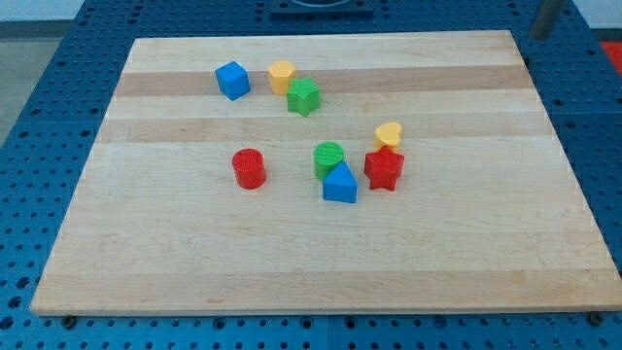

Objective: Move the green star to the red circle

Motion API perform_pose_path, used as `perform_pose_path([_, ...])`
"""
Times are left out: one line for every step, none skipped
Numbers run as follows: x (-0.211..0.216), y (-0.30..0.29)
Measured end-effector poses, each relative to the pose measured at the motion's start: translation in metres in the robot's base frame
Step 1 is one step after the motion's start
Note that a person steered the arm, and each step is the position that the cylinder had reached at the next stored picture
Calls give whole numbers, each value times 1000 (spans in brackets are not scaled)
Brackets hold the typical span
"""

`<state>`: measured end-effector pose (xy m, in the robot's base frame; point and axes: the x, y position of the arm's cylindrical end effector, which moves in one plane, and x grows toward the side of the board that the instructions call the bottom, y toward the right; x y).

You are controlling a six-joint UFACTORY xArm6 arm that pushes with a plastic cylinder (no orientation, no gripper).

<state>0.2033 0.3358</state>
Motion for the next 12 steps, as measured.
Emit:
perform_pose_path([0, -10])
perform_pose_path([0, -58])
perform_pose_path([3, -111])
perform_pose_path([12, -167])
perform_pose_path([13, -212])
perform_pose_path([23, -259])
perform_pose_path([52, -294])
perform_pose_path([84, -320])
perform_pose_path([109, -352])
perform_pose_path([133, -391])
perform_pose_path([156, -421])
perform_pose_path([179, -443])
